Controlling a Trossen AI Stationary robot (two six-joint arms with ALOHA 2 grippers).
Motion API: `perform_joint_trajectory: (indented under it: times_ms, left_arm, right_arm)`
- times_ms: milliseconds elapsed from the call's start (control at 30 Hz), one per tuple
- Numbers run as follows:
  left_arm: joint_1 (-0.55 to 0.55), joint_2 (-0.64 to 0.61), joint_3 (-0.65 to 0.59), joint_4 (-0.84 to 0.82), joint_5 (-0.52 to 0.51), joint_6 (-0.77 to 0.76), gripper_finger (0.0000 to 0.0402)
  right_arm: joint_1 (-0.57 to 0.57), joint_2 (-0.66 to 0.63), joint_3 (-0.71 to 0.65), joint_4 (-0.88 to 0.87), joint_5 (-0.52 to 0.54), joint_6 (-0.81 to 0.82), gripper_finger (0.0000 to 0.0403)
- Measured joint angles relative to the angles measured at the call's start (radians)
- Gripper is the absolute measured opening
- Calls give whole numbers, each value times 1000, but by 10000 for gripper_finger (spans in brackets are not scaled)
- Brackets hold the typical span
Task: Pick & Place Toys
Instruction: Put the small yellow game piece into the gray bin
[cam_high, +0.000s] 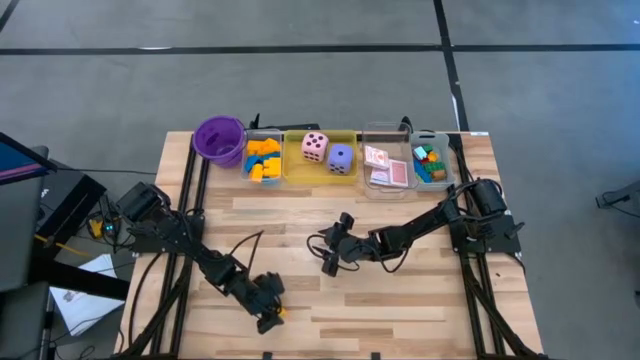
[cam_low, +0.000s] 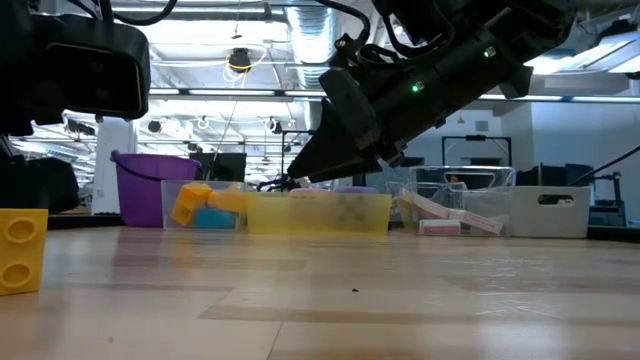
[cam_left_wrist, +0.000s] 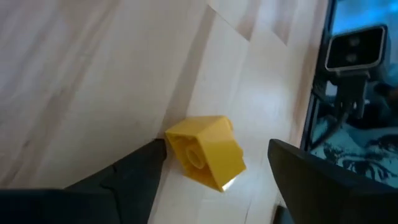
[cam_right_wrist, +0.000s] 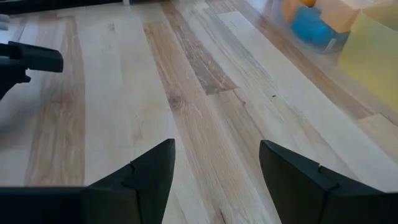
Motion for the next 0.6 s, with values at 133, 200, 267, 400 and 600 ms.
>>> perform_joint_trajectory:
  times_ms: [133,200,267,400,600]
  left_arm:
    - [2,-1,2,-42,-26,-23,273]
    - [3,-2,3,-63,-30,-27,264]
    - [4,-2,3,-87,-36,-27,255]
    - [4,-3,4,-124,-43,-27,234]
    - [5,-2,2,-133,-43,-26,208]
  right_arm:
    - [0,0,0,-3,0,0,228]
    - [-2,0,0,-3,0,0,228]
    - [-7,0,0,-3,0,-1,228]
    - [-15,0,0,-5,0,0,228]
    - [-14,0,0,-18,0,0,228]
